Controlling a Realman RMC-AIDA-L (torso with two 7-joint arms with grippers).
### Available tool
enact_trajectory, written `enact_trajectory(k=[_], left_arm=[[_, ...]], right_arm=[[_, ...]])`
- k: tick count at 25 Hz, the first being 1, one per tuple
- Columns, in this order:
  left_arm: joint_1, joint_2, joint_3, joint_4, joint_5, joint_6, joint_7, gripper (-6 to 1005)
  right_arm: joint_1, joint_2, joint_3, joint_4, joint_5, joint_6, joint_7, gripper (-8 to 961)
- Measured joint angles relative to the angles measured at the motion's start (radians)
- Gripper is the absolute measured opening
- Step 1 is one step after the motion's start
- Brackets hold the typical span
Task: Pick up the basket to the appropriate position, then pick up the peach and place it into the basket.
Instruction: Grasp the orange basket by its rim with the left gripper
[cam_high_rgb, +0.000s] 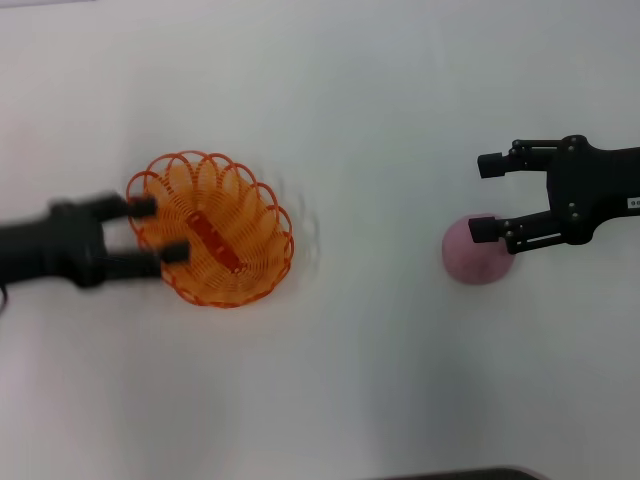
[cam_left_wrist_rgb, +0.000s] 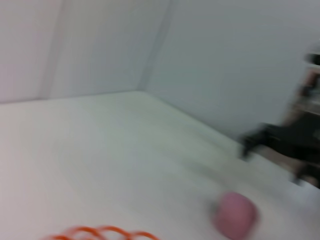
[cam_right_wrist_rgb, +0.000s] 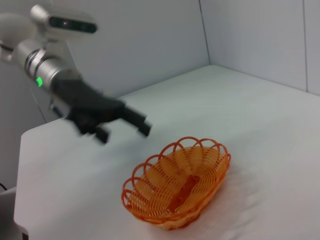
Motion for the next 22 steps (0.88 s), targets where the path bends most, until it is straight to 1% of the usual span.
enact_trajectory(k=[1, 2, 5, 8, 10, 11, 13, 14, 15, 18, 20, 22], left_arm=[[-0.007, 0.0, 0.0, 0.027, -0.003, -0.027, -0.057, 918], [-0.022, 0.0, 0.004, 0.078, -0.002, -0.074, -0.16, 918], [-0.056, 0.001, 0.038, 0.169, 0.013, -0.127, -0.322, 918], [-0.105, 0.016, 0.144, 0.268, 0.029, -0.159, -0.474, 917], [-0.138, 0.024, 0.221, 0.317, 0.072, -0.184, -0.558, 915], [-0.16, 0.027, 0.259, 0.338, 0.111, -0.199, -0.599, 914], [-0.222, 0.029, 0.337, 0.372, 0.232, -0.235, -0.692, 910], [-0.222, 0.029, 0.337, 0.372, 0.232, -0.235, -0.692, 909], [-0.294, 0.027, 0.388, 0.367, 0.354, -0.256, -0.759, 907], [-0.368, 0.02, 0.429, 0.328, 0.48, -0.266, -0.81, 902], [-0.422, 0.012, 0.463, 0.273, 0.568, -0.28, -0.844, 899], [-0.462, 0.005, 0.482, 0.213, 0.633, -0.303, -0.865, 896]], right_arm=[[0.0, 0.0, 0.0, 0.0, 0.0, 0.0, 0.0, 925], [0.0, 0.0, 0.0, 0.0, 0.0, 0.0, 0.0, 925], [0.002, 0.0, 0.0, -0.001, 0.0, 0.001, -0.004, 925], [0.007, 0.0, -0.001, -0.002, 0.0, 0.002, -0.007, 926], [0.01, 0.0, -0.001, -0.004, 0.0, 0.003, -0.008, 926], [0.011, 0.0, -0.002, -0.005, -0.001, 0.003, -0.008, 926], [0.012, 0.0, -0.002, -0.007, -0.001, 0.003, -0.008, 925], [0.012, 0.0, -0.002, -0.007, -0.001, 0.003, -0.008, 925], [0.012, 0.0, -0.002, -0.007, -0.001, 0.004, -0.008, 925], [0.012, 0.0, -0.002, -0.007, -0.002, 0.006, -0.008, 925], [0.012, 0.0, -0.002, -0.006, -0.002, 0.009, -0.011, 925], [0.013, 0.0, -0.002, -0.003, -0.002, 0.012, -0.015, 925]])
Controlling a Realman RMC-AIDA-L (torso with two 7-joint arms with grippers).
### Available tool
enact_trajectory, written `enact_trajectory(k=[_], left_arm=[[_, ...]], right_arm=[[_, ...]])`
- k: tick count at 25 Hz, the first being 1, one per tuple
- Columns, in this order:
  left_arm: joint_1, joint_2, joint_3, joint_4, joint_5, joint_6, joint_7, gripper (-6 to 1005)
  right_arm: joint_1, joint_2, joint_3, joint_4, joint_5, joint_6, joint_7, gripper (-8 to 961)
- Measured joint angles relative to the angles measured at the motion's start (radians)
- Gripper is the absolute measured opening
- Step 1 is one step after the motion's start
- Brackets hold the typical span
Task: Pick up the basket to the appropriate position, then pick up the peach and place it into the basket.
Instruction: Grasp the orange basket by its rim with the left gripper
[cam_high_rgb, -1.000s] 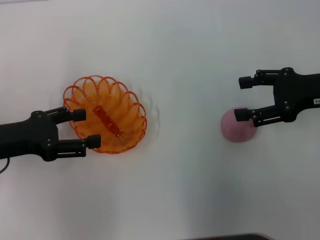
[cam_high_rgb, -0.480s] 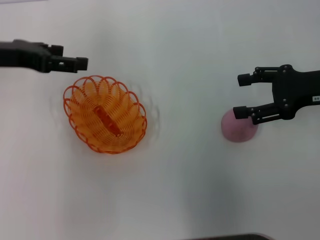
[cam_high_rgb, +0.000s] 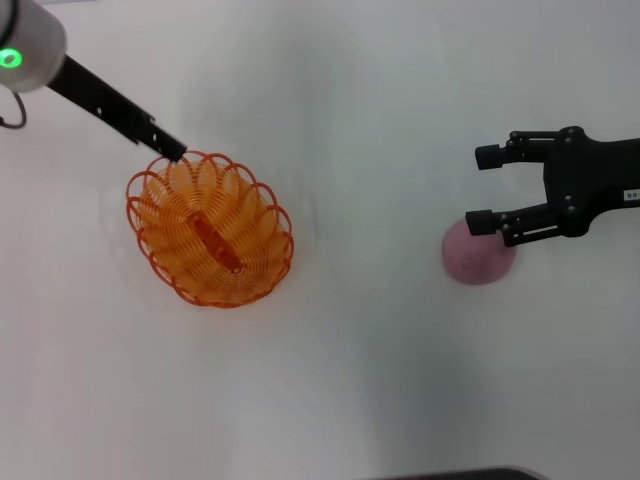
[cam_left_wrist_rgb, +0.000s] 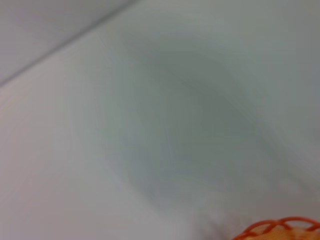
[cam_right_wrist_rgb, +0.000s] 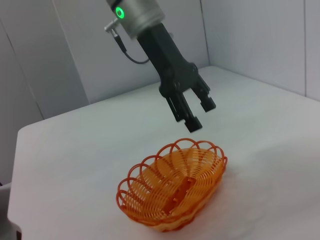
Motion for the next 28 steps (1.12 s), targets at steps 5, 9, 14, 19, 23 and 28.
enact_trajectory(k=[5, 9, 14, 19, 23, 28], left_arm=[[-0.041, -0.008, 0.014, -0.121, 0.036, -0.061, -0.009, 888], [-0.052, -0.004, 0.025, -0.191, 0.038, -0.112, -0.027, 881], [-0.054, -0.002, 0.034, -0.234, 0.039, -0.166, -0.034, 873], [-0.054, -0.004, 0.036, -0.236, 0.04, -0.174, -0.034, 573], [-0.054, -0.004, 0.037, -0.236, 0.04, -0.169, -0.031, 408], [-0.056, -0.005, 0.037, -0.232, 0.041, -0.161, -0.03, 207]], right_arm=[[0.0, 0.002, 0.0, 0.001, 0.0, 0.011, -0.002, 926], [0.0, 0.003, 0.0, 0.002, 0.0, 0.017, -0.002, 926], [0.005, 0.007, 0.0, -0.001, 0.0, 0.019, -0.002, 926], [0.008, 0.008, 0.0, -0.002, 0.0, 0.019, -0.002, 925], [0.008, 0.008, 0.0, -0.002, 0.0, 0.019, -0.002, 925], [0.006, 0.008, 0.0, -0.002, 0.0, 0.019, -0.002, 925]])
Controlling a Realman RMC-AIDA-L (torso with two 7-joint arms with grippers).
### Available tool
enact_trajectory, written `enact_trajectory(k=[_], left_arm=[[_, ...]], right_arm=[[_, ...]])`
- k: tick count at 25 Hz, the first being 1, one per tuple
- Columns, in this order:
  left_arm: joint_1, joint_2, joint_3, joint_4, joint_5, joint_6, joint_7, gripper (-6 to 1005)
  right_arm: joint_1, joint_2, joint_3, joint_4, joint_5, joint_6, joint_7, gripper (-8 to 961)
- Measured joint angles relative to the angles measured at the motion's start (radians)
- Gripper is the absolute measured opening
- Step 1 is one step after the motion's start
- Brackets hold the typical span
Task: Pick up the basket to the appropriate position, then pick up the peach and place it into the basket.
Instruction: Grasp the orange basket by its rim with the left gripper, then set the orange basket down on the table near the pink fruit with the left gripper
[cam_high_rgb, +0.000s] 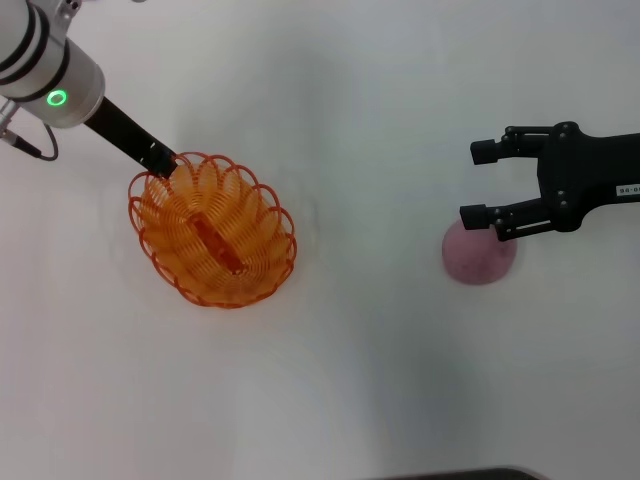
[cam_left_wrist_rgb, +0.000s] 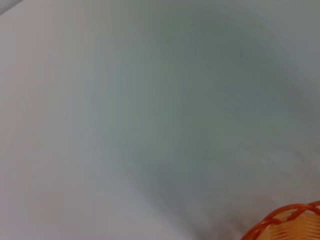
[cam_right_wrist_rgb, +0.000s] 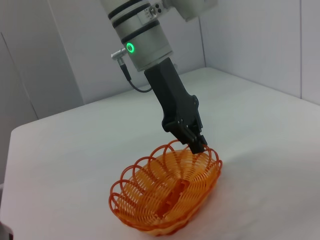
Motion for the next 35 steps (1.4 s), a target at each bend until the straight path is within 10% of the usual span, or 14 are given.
enact_trajectory(k=[17, 27, 35], left_arm=[[0.103, 0.076, -0.53, 0.034, -0.167, 0.075, -0.036, 35], [0.288, 0.012, -0.547, 0.049, -0.34, 0.108, -0.013, 31], [0.299, 0.003, -0.538, 0.032, -0.35, 0.106, 0.016, 36]], right_arm=[[-0.006, 0.0, 0.0, 0.003, 0.0, 0.014, -0.016, 926], [0.008, 0.0, 0.0, -0.002, 0.0, 0.026, -0.016, 926], [0.033, 0.0, -0.012, -0.007, 0.0, 0.027, -0.012, 926]])
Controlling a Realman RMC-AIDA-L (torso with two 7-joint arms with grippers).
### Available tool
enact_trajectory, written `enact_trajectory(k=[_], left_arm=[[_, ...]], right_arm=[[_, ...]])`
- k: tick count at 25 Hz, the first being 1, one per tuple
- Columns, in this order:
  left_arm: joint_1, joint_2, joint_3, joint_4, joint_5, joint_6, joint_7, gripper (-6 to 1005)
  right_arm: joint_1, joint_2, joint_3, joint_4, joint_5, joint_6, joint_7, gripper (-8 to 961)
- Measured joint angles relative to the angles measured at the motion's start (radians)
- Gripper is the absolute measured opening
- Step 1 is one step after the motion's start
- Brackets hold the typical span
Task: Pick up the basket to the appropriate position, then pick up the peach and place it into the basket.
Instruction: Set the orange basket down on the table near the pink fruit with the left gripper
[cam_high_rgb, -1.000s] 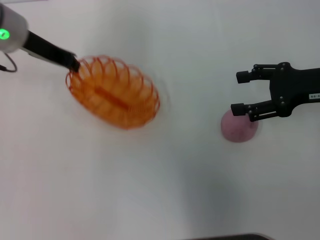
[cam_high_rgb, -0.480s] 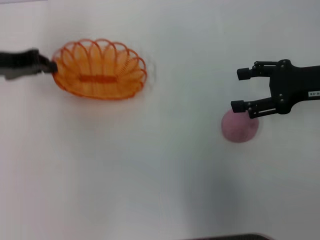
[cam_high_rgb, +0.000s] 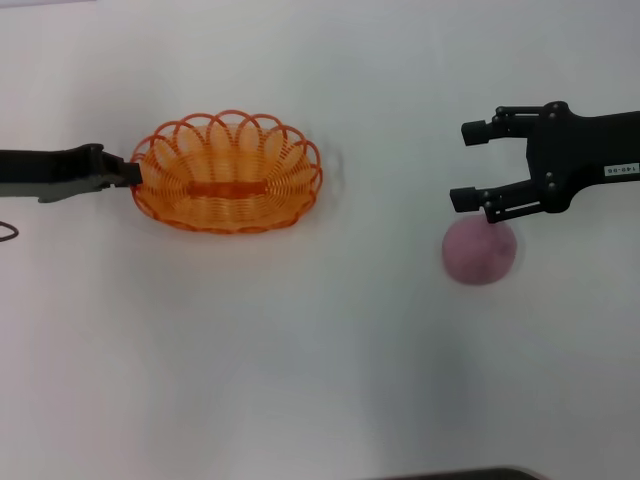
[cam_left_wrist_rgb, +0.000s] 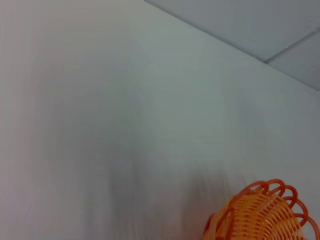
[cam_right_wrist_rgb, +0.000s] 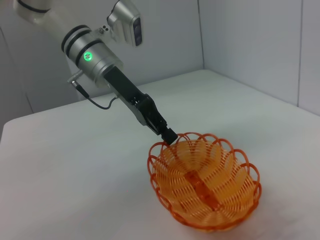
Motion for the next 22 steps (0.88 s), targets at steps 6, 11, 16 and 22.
enact_trajectory(k=[6, 11, 16, 22], left_arm=[[0.012, 0.003, 0.001, 0.009, -0.002, 0.014, 0.029, 52], [0.031, 0.001, -0.006, 0.027, -0.039, 0.006, 0.146, 141], [0.119, -0.026, -0.007, 0.144, -0.175, 0.068, 0.35, 313], [0.222, -0.043, 0.0, 0.186, -0.348, 0.358, 0.755, 626]], right_arm=[[0.003, 0.001, 0.005, -0.001, 0.005, 0.005, 0.003, 925], [0.015, 0.001, 0.013, -0.002, 0.009, 0.034, 0.057, 926], [0.045, -0.029, 0.024, -0.035, 0.039, 0.029, 0.285, 925], [0.094, -0.056, -0.035, -0.175, -0.032, -0.049, 0.523, 926]])
